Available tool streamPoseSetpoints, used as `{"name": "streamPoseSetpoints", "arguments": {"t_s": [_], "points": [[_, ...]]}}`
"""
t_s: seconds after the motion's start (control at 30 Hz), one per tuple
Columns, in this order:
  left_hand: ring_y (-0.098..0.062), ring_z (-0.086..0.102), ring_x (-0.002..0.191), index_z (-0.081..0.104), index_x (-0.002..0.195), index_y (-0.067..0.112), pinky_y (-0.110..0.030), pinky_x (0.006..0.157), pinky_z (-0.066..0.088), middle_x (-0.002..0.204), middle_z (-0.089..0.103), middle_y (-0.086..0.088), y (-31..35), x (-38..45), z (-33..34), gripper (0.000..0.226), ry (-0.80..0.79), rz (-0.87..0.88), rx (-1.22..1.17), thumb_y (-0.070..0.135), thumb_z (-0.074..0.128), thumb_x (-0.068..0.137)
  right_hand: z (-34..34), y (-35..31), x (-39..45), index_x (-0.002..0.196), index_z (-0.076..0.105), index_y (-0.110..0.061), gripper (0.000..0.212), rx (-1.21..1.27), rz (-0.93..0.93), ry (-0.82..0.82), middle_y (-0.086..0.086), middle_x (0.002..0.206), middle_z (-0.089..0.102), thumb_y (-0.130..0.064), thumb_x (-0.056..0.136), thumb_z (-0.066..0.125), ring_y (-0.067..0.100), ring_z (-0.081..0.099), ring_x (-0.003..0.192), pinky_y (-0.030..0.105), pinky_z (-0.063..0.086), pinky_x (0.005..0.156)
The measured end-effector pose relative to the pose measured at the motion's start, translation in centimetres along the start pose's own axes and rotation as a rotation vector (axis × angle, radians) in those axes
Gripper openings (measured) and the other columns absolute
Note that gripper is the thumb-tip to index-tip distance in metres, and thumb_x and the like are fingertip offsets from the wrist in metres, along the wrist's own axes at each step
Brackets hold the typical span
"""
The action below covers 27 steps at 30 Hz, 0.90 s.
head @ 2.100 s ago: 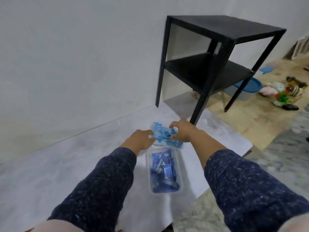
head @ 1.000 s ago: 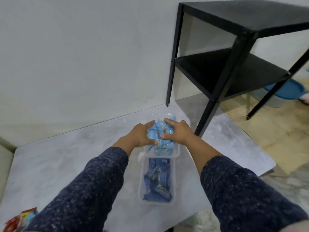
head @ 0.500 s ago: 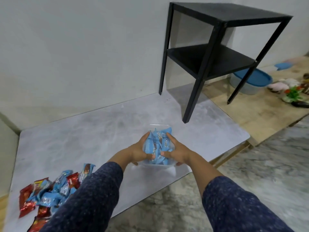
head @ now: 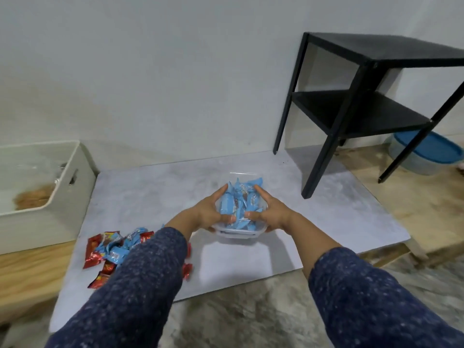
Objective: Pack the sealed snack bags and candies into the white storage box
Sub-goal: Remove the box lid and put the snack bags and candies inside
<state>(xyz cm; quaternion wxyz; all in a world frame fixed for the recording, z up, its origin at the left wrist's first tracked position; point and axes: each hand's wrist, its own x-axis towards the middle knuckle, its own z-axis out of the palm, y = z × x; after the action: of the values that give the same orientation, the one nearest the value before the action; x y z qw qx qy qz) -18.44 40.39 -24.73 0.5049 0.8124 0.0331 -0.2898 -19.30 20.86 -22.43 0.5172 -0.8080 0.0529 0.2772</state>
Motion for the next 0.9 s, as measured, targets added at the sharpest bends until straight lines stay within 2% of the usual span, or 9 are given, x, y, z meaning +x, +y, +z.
{"name": "streamPoseSetpoints", "arguments": {"t_s": [0.1,0.2,0.3,0.5,0.6,0.73,0.77,0.83,0.9], "points": [[-0.031,0.053,0.118,0.009,0.146,0.048,-0.046,0.085,0.055,0.141,0.044,-0.007,1.4,-3.1,-3.8,0.097,0.104,0.033,-0.008,0.021,0.075,0.080,1.4,-4.6,-0.2,0.149,0.012,-0.041,0.091,-0.035,-0.086,-0.022,0.003,0.141,0.043,-0.017,0.084,0.070,0.031,0.049,0.120,0.057,0.045,0.099],[-0.031,0.050,0.120,0.008,0.147,0.046,-0.045,0.082,0.055,0.144,0.040,-0.007,2.3,-6.9,-8.4,0.097,0.213,0.075,-0.025,0.020,0.074,0.081,3.6,-10.2,-0.6,0.149,0.012,-0.039,0.089,-0.132,-0.221,-0.050,0.001,0.135,0.043,-0.020,0.085,0.070,0.028,0.051,0.114,0.048,0.051,0.091],[-0.031,0.053,0.117,0.008,0.147,0.046,-0.044,0.082,0.055,0.141,0.043,-0.008,2.2,-11.3,-13.6,0.096,0.333,0.104,-0.029,0.019,0.073,0.081,7.2,-15.7,-0.7,0.150,0.011,-0.037,0.090,-0.192,-0.346,-0.087,0.003,0.141,0.043,-0.021,0.084,0.070,0.025,0.051,0.109,0.044,0.051,0.084],[-0.032,0.055,0.114,0.010,0.147,0.047,-0.049,0.083,0.056,0.140,0.044,-0.009,-1.8,-20.7,-24.9,0.098,0.522,0.103,-0.050,0.018,0.075,0.079,18.7,-25.3,-0.8,0.151,0.010,-0.036,0.092,-0.238,-0.529,-0.190,0.007,0.142,0.044,-0.023,0.083,0.071,0.026,0.052,0.106,0.044,0.052,0.081],[-0.031,0.055,0.112,0.010,0.147,0.046,-0.043,0.078,0.056,0.139,0.046,-0.010,-5.3,-25.0,-30.5,0.098,0.573,0.082,-0.050,0.016,0.074,0.079,25.7,-29.0,-0.6,0.151,0.009,-0.035,0.093,-0.243,-0.575,-0.240,0.005,0.142,0.043,-0.025,0.083,0.071,0.025,0.052,0.106,0.044,0.053,0.081],[-0.032,0.054,0.115,0.009,0.147,0.046,-0.048,0.088,0.053,0.139,0.046,-0.010,-10.6,-29.1,-37.5,0.098,0.613,0.026,-0.001,0.015,0.073,0.080,35.3,-32.0,0.6,0.152,0.009,-0.032,0.093,-0.207,-0.605,-0.280,0.007,0.142,0.046,-0.022,0.083,0.071,0.020,0.052,0.104,0.024,0.049,0.063],[-0.032,0.054,0.115,0.009,0.147,0.046,-0.048,0.088,0.053,0.139,0.045,-0.010,-11.9,-29.9,-39.2,0.098,0.619,0.015,0.003,0.015,0.073,0.080,37.5,-32.7,1.0,0.152,0.009,-0.032,0.094,-0.203,-0.608,-0.284,0.008,0.142,0.047,-0.022,0.083,0.072,0.020,0.054,0.104,0.024,0.050,0.064],[-0.031,0.053,0.115,0.010,0.147,0.045,-0.048,0.090,0.053,0.139,0.045,-0.009,-14.3,-31.3,-42.3,0.097,0.626,-0.004,0.013,0.015,0.073,0.081,41.9,-33.8,1.9,0.151,0.010,-0.035,0.094,-0.188,-0.603,-0.281,0.006,0.142,0.046,-0.024,0.082,0.073,0.025,0.057,0.110,0.036,0.055,0.080],[-0.028,0.052,0.114,0.010,0.147,0.045,-0.046,0.089,0.052,0.139,0.045,-0.007,-16.4,-32.1,-44.8,0.096,0.616,-0.030,0.038,0.015,0.073,0.081,45.4,-34.4,2.8,0.149,0.011,-0.039,0.094,-0.166,-0.571,-0.280,0.004,0.144,0.045,-0.025,0.081,0.073,0.030,0.057,0.115,0.045,0.053,0.091]]}}
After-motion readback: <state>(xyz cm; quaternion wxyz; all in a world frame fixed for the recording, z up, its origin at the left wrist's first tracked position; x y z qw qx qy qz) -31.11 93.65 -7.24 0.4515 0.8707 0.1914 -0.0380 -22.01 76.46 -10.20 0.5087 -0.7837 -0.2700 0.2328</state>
